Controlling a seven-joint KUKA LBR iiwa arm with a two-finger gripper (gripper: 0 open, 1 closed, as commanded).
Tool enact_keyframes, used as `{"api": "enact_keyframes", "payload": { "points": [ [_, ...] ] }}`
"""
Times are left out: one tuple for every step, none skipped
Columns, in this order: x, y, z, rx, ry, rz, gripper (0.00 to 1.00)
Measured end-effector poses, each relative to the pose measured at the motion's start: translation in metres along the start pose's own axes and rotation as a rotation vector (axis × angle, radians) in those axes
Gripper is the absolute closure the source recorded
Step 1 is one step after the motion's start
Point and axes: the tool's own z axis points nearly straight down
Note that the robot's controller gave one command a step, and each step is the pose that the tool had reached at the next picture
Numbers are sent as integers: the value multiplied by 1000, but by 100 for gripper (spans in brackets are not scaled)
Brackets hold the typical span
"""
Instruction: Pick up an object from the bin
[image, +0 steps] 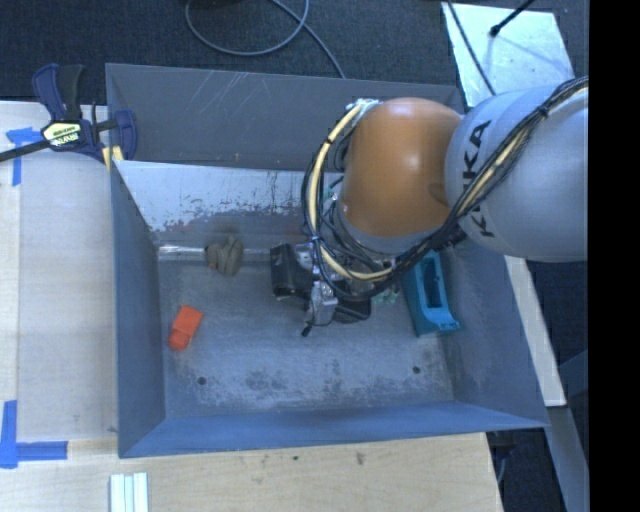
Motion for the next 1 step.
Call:
{"api": "enact_keyframes", "payload": {
  "points": [
    [-2, 2, -48, 0, -5, -4, 100]
  ]
}}
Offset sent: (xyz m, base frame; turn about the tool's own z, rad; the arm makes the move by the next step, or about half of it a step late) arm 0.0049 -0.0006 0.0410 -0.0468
